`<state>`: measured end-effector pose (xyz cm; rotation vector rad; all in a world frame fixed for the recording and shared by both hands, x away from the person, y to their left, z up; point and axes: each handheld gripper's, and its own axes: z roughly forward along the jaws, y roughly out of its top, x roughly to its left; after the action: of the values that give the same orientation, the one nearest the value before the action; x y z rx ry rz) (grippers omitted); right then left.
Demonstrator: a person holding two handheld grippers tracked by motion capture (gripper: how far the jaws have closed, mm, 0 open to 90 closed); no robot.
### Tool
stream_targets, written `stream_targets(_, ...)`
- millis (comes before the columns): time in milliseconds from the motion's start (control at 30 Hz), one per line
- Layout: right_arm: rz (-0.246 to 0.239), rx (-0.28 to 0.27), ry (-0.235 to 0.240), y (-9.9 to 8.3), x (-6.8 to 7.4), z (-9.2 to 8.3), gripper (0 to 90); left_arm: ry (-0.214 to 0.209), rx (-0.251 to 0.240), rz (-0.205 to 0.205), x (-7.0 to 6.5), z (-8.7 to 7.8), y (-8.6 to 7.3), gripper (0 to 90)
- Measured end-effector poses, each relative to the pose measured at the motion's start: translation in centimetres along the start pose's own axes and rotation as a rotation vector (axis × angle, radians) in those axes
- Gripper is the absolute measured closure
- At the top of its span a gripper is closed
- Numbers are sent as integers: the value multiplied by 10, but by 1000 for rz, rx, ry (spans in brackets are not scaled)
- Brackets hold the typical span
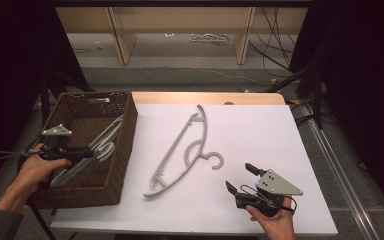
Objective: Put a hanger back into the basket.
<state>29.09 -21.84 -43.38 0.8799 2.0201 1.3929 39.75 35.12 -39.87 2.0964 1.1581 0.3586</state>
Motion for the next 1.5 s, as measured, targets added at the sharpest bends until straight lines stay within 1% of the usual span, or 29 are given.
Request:
stream_targets(100, 0, -2, -1, 0, 0, 0, 192, 4, -46, -16, -6, -6, 4, 588)
stream_targets(133, -12, -18, -12, 0, -1, 1, 192, 7, -59, -17, -10, -7, 6, 555)
stream_targets(167, -14, -7, -4, 0, -1, 1, 192, 10, -63, -6, -14, -8, 7, 527)
stream_targets(200, -13, -13, -6, 0, -1, 1, 192, 13, -64, 2, -17, -10, 8, 492)
stream_targets(267, -15, -9, -8, 0, -1, 1, 192, 11, -72, -12, -22, -15, 12, 432)
stream_targets(300, -11, -6, -5, 0, 0, 1, 192, 13, -93, -19, -23, -15, 12, 422)
stream_targets(333, 0, 2, 0, 0, 1, 0, 192, 22, -105, -16, -25, -18, 14, 419)
stream_targets(367, -16, -12, -8, 0, 0, 1, 192, 26, -115, -16, -27, -20, 16, 410)
stream_targets(400, -16, -13, -7, 0, 0, 1, 192, 33, -126, -21, -30, -23, 17, 394)
stream_targets(500, -2, -3, 0, 0, 0, 0, 192, 51, -160, -9, -39, -32, 23, 364)
stream_targets(567, -1, -5, 0, 0, 0, 0, 192, 58, -201, -33, -46, -36, 25, 339)
stream_targets(633, -2, -2, 0, 0, 0, 0, 192, 62, -237, -33, -53, -40, 28, 324)
stream_targets(667, -2, -2, 0, 0, 0, 0, 192, 58, -246, -27, -57, -41, 28, 323)
stream_targets(733, -21, -17, -8, 1, -1, 1, 192, 51, -264, -16, -65, -44, 30, 317)
stream_targets(767, -16, -13, -5, 0, 0, 1, 192, 45, -277, -20, -70, -44, 31, 312)
stream_targets(833, -14, -17, -11, 0, 0, 1, 192, 33, -290, -10, -79, -46, 32, 302)
stream_targets(900, -17, -14, -7, 0, 0, 1, 192, 20, -300, 9, -88, -46, 33, 295)
stream_targets(1000, -17, -20, -12, 0, 0, 1, 192, -9, -300, 33, -102, -45, 34, 292)
stream_targets(1067, -16, -12, -4, 1, 0, 0, 192, -31, -300, 46, -110, -43, 35, 291)
stream_targets(1133, -13, -20, -9, 0, 0, 1, 192, -39, -315, 55, -120, -41, 37, 290)
stream_targets(1167, -15, -12, -5, 0, 0, 0, 192, -42, -326, 60, -123, -39, 37, 290)
stream_targets(1200, -2, -3, 0, 0, 1, 0, 192, -48, -331, 59, -127, -38, 37, 289)
stream_targets(1267, -3, -3, 1, 1, 0, -1, 192, -60, -349, 63, -134, -35, 38, 289)
stream_targets(1300, -20, -15, -5, 1, -1, 0, 192, -60, -367, 64, -137, -33, 39, 289)
stream_targets(1333, -18, -16, -7, 0, -1, 0, 192, -66, -370, 65, -140, -32, 39, 289)
stream_targets(1367, -12, -37, -1, 0, 0, 1, 192, -71, -375, 63, -142, -31, 40, 288)
stream_targets(1433, -15, -39, -2, 0, -1, 1, 192, -85, -378, 73, -147, -27, 40, 286)
stream_targets(1467, -12, -35, -2, 0, 0, 1, 192, -91, -367, 86, -149, -26, 41, 284)
stream_targets(1500, -15, -21, -6, 1, -1, 0, 192, -90, -370, 93, -151, -24, 41, 284)
